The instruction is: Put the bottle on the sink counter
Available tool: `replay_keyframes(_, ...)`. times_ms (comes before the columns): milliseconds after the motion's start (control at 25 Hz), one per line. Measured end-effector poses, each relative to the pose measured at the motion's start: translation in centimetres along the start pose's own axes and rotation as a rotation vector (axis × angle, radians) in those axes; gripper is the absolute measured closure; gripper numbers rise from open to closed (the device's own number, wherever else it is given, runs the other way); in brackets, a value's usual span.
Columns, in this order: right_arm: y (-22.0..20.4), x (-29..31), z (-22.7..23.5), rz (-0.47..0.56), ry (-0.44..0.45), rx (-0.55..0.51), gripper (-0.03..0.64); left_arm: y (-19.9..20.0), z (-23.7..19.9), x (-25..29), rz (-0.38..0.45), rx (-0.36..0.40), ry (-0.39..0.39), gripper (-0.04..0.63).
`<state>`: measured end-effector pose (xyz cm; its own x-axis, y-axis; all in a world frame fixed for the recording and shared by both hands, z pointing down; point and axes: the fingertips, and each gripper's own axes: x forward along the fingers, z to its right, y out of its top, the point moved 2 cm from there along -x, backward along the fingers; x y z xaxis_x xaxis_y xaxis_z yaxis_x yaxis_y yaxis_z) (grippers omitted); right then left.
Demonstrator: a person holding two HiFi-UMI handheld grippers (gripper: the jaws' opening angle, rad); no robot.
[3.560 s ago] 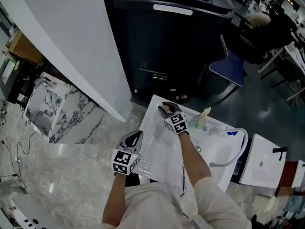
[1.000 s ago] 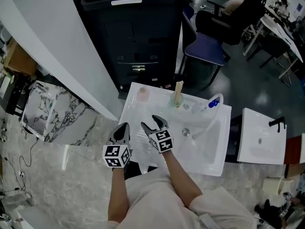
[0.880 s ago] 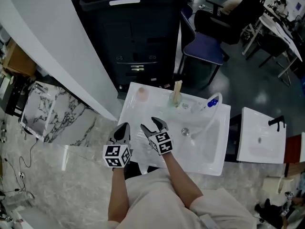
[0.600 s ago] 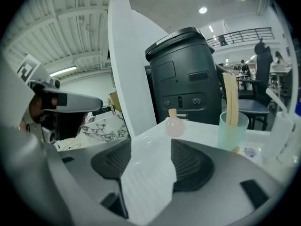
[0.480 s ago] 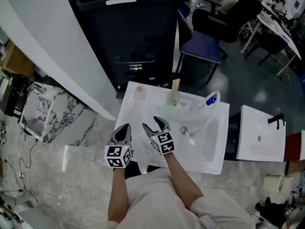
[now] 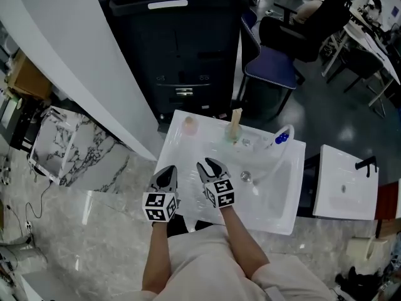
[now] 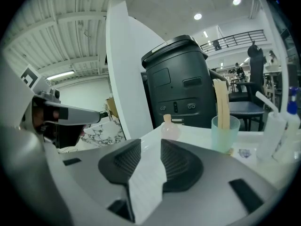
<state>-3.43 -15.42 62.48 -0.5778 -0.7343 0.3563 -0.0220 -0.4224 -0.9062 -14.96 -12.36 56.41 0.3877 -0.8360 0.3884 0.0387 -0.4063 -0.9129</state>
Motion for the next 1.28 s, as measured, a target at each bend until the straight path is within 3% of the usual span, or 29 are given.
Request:
replay_keyframes(520, -0.1, -0.6, 1.7, -0.02, -0.06, -0.005, 0.609, 0.1, 0.1, 0.8, -0.006, 0.012, -0.004, 0.589)
replay_keyframes(1280, -1.2, -0.5, 2.8, -0.055, -0.101, 0.03, 0.612, -0.6, -0.1, 1.2, -0.022, 0.007, -0.002, 0.589)
